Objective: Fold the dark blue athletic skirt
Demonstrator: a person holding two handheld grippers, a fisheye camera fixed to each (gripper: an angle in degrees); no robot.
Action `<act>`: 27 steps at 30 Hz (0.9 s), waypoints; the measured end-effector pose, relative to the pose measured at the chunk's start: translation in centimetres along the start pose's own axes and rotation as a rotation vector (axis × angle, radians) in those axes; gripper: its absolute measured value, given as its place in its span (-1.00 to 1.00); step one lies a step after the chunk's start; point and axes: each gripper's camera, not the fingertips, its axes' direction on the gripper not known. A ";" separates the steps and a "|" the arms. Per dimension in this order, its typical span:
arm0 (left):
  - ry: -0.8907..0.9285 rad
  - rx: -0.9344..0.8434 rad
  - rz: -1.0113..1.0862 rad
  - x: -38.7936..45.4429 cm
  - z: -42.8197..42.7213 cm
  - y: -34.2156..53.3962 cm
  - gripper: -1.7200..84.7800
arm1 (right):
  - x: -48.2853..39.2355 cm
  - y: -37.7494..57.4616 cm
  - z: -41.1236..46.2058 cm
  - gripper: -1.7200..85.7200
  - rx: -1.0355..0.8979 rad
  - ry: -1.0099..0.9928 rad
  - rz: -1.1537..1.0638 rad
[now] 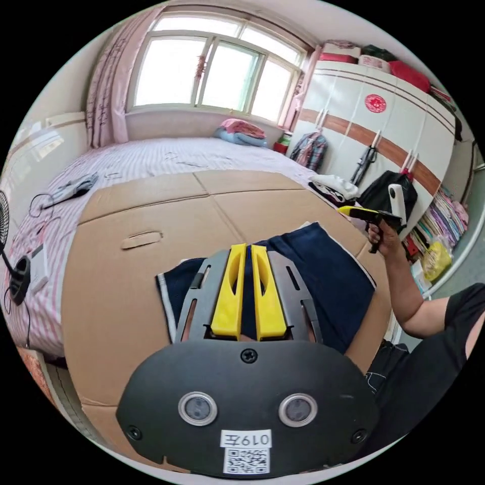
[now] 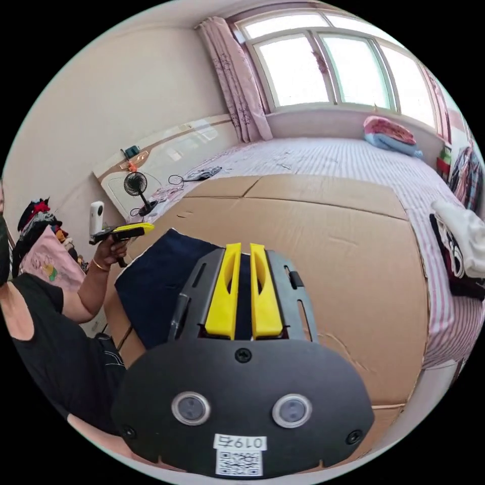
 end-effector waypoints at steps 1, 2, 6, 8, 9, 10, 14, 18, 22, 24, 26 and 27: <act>0.065 -0.043 0.031 1.9 2.0 -1.0 -0.86 | -2.4 -0.1 0.2 -0.88 0.011 -0.022 -0.045; 0.109 -0.098 0.038 3.2 4.3 -2.0 -0.84 | -4.2 -0.1 0.7 -0.88 0.012 -0.048 -0.063; 0.165 -0.216 -0.028 4.2 10.3 -4.4 -0.80 | -7.3 -0.1 2.7 -0.83 -0.028 -0.138 -0.065; 0.209 -0.235 -0.087 3.9 12.8 -5.2 -0.80 | -7.9 0.0 4.1 -0.83 -0.062 -0.166 -0.037; 0.203 -0.234 -0.102 3.8 13.2 -5.3 -0.80 | -7.9 -0.1 4.4 -0.84 -0.074 -0.176 -0.032; 0.181 -0.237 -0.131 3.7 14.1 -5.5 -0.80 | -8.0 -0.2 5.0 -0.84 -0.092 -0.197 -0.023; 0.124 -0.255 -0.200 3.6 17.0 -5.9 -0.81 | -8.1 -1.2 6.2 -0.86 -0.132 -0.245 -0.003; 0.113 -0.274 -0.197 4.7 19.2 -6.0 -0.82 | -8.2 -2.2 6.4 -0.87 -0.135 -0.261 0.003; 0.090 -0.297 -0.187 5.9 21.8 -5.6 -0.87 | -8.3 -3.4 6.3 -0.90 -0.131 -0.284 0.005; 0.085 -0.293 -0.182 6.2 22.5 -5.3 -0.89 | -8.4 -4.0 6.3 -0.90 -0.131 -0.285 0.003; 0.107 -0.260 -0.183 6.4 23.0 -4.7 -0.91 | -8.6 -4.7 6.3 -0.91 -0.134 -0.277 -0.002; 0.114 -0.252 -0.185 6.5 23.1 -4.6 -0.91 | -8.6 -4.9 6.3 -0.91 -0.136 -0.269 -0.003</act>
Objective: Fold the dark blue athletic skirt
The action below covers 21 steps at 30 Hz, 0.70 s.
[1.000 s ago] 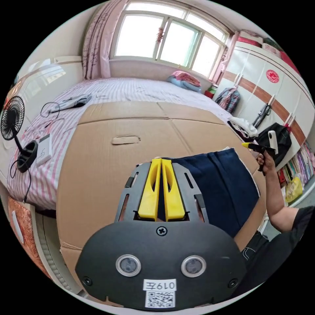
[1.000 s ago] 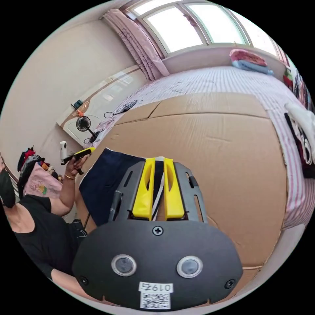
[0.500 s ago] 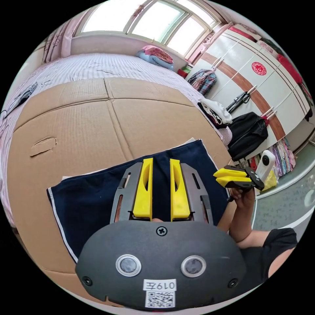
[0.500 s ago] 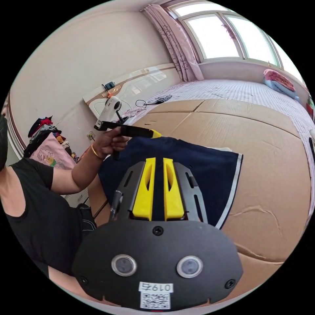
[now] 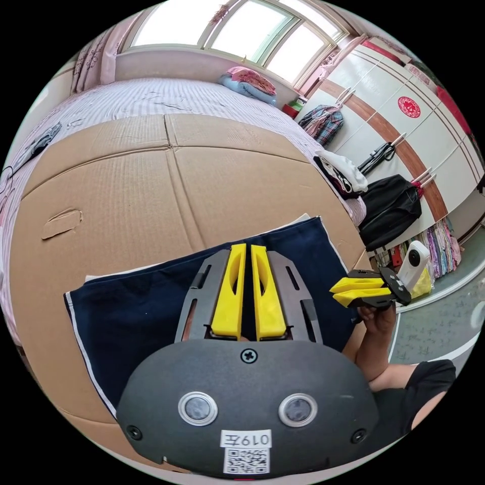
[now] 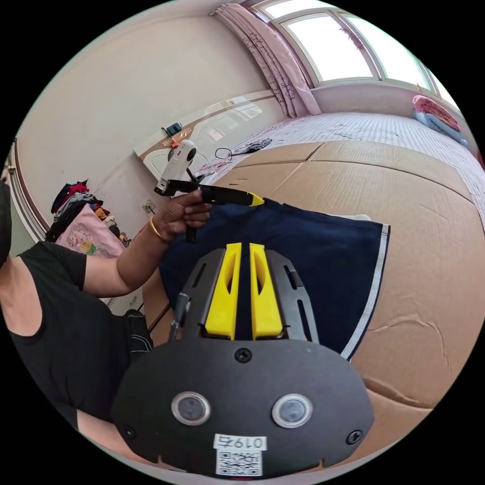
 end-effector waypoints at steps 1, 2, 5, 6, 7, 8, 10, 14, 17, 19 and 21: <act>0.004 0.009 -0.003 0.0 0.3 0.2 -0.92 | -0.1 -0.4 0.0 -0.91 -0.003 0.025 -0.001; 0.001 0.012 0.003 0.1 0.8 0.4 -0.92 | -0.1 -0.8 -0.1 -0.92 -0.006 0.056 0.003; -0.051 -0.002 0.013 0.6 2.4 0.8 -0.92 | 0.0 -1.8 -0.5 -0.92 -0.010 0.117 0.025; -0.057 -0.002 0.014 0.7 2.8 0.9 -0.92 | 0.1 -2.0 -0.6 -0.92 -0.010 0.123 0.029; -0.055 -0.003 0.015 0.8 3.5 1.2 -0.92 | 0.3 -2.3 -0.7 -0.93 -0.012 0.122 0.036; -0.058 -0.009 0.018 1.0 4.3 1.3 -0.92 | 0.6 -2.6 -0.9 -0.93 -0.014 0.112 0.048; -0.063 -0.011 0.024 1.2 5.2 1.7 -0.92 | 1.1 -3.0 -1.0 -0.94 -0.020 0.105 0.068; -0.136 -0.013 0.063 2.5 6.9 2.6 -0.93 | 2.3 -4.2 -1.5 -0.97 -0.040 0.142 0.147; -0.211 -0.003 0.119 4.2 8.2 3.7 -0.93 | 2.4 -5.2 -2.1 -0.97 -0.044 0.137 0.142; -0.281 0.009 0.174 5.6 9.1 4.4 -0.93 | 2.1 -5.7 -2.6 -0.97 -0.043 0.148 0.129; -0.351 0.020 0.234 7.0 10.1 5.2 -0.93 | 1.9 -6.2 -3.1 -0.97 -0.041 0.157 0.119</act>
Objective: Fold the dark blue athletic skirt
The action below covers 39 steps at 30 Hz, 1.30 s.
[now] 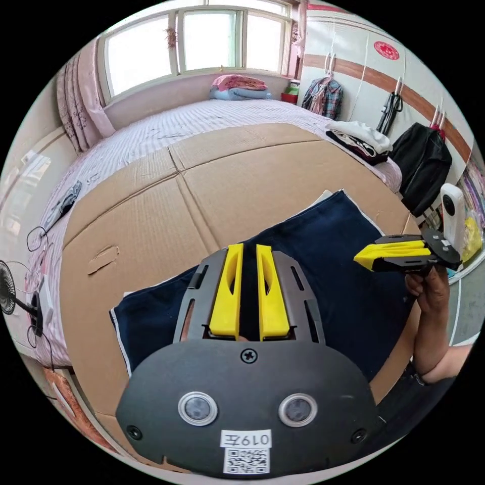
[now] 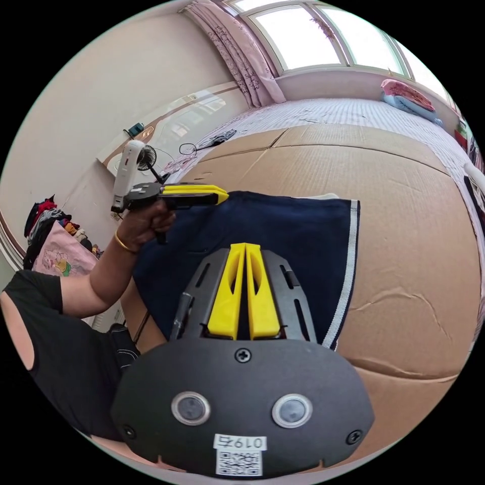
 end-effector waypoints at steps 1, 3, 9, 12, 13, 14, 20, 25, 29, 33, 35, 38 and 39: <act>-0.036 0.009 0.031 1.1 0.3 0.4 -0.93 | -0.1 -0.3 -0.4 -0.98 0.004 0.007 -0.002; -0.071 0.021 0.062 2.2 0.8 1.0 -0.93 | 0.0 -0.7 -0.9 -0.98 0.004 0.002 -0.007; -0.085 0.026 0.089 3.5 2.6 2.6 -0.93 | -0.4 -2.3 -3.0 -0.98 0.011 -0.003 -0.034; -0.066 0.020 0.076 3.2 3.4 3.0 -0.93 | -0.5 -3.0 -4.1 -0.98 0.010 -0.002 -0.044; -0.056 0.023 0.066 2.9 3.6 3.2 -0.93 | -0.5 -3.3 -4.6 -0.98 0.013 -0.001 -0.043; -0.049 0.030 0.063 2.7 3.8 3.4 -0.93 | -0.5 -3.5 -5.2 -0.98 0.017 -0.005 -0.044; -0.055 0.091 0.094 2.4 4.0 4.8 -0.94 | -0.9 -4.8 -9.3 -0.98 0.067 -0.002 -0.050; -0.137 0.210 0.050 1.3 2.2 6.0 -0.94 | -1.9 -5.7 -13.1 -0.98 0.099 0.049 -0.056; 0.068 0.216 0.097 1.1 -0.9 8.2 -0.93 | -4.4 -5.8 -16.2 -0.98 0.105 0.055 -0.122; 0.130 0.184 0.096 1.1 -2.2 11.8 -0.93 | -8.0 -5.1 -18.0 -0.98 0.123 0.165 -0.218; 0.098 0.146 0.021 0.3 -1.6 14.3 -0.92 | -9.8 -4.5 -18.3 -0.98 0.107 0.212 -0.275; 0.198 0.083 -0.070 -1.4 0.3 15.8 -0.91 | -10.7 -4.3 -18.3 -0.98 0.077 0.200 -0.285; 0.208 0.078 -0.093 -1.9 0.6 15.9 -0.90 | -10.7 -4.3 -18.3 -0.98 0.070 0.195 -0.285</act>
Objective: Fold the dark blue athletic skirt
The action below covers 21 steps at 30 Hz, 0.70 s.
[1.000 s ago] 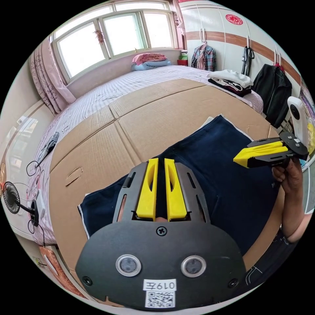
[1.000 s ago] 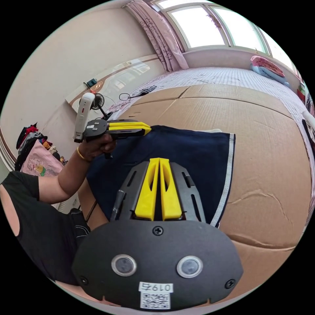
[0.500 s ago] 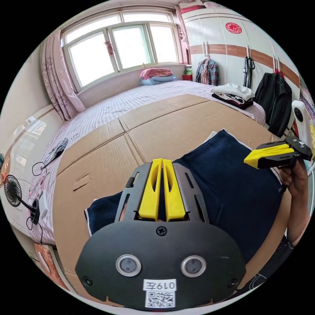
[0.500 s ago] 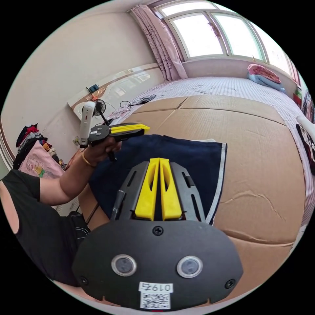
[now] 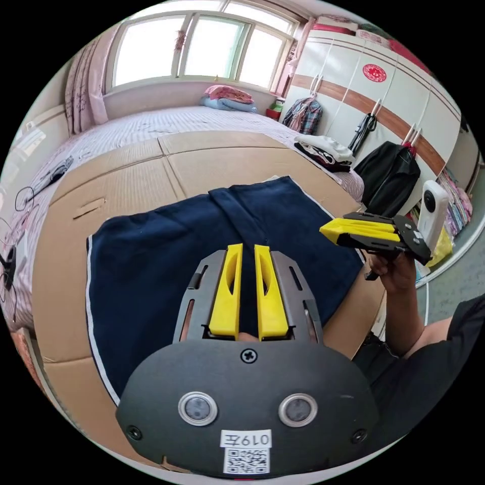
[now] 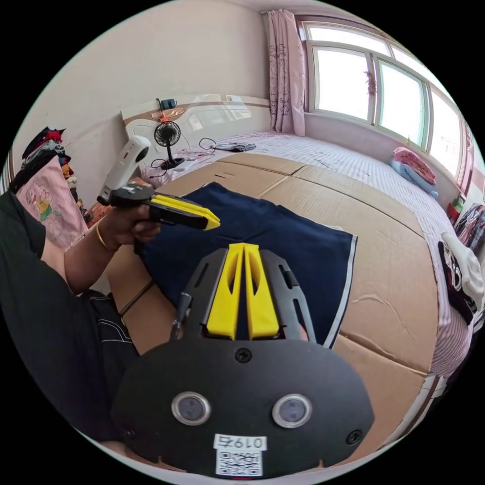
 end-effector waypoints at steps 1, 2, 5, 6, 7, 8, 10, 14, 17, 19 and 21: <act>0.013 -0.002 -0.046 -1.2 0.3 0.0 -0.89 | 0.1 -0.1 -0.1 -0.98 -0.012 -0.012 0.003; 0.032 -0.003 -0.082 -2.2 0.5 -0.2 -0.87 | 0.3 -0.2 -0.2 -0.98 -0.022 -0.027 0.010; 0.092 -0.009 -0.130 -4.0 1.1 -1.0 -0.82 | 1.0 -0.6 -1.1 -0.98 -0.037 -0.071 0.023; 0.095 -0.014 -0.136 -4.2 1.3 -1.1 -0.82 | 1.1 -0.7 -1.3 -0.98 -0.037 -0.073 0.025; 0.086 -0.028 -0.147 -4.7 1.7 -1.4 -0.82 | 1.4 -0.8 -1.8 -0.98 -0.036 -0.073 0.028; 0.076 -0.038 -0.153 -5.1 2.2 -1.5 -0.82 | 1.7 -1.0 -2.3 -0.98 -0.036 -0.073 0.030; 0.073 -0.051 -0.164 -5.6 2.8 -1.6 -0.83 | 2.3 -1.2 -3.0 -0.98 -0.035 -0.080 0.033; 0.058 -0.061 -0.199 -6.9 3.7 -1.1 -0.88 | 3.9 -1.8 -4.7 -0.98 -0.036 -0.102 0.047; 0.078 -0.044 -0.217 -8.0 3.9 -0.4 -0.91 | 4.9 -2.2 -6.0 -0.98 -0.034 -0.110 0.053; 0.084 -0.041 -0.216 -8.4 4.1 0.2 -0.92 | 5.4 -2.4 -6.8 -0.98 -0.034 -0.107 0.054; 0.084 -0.033 -0.212 -8.8 4.2 0.8 -0.93 | 5.8 -2.6 -7.7 -0.98 -0.035 -0.097 0.055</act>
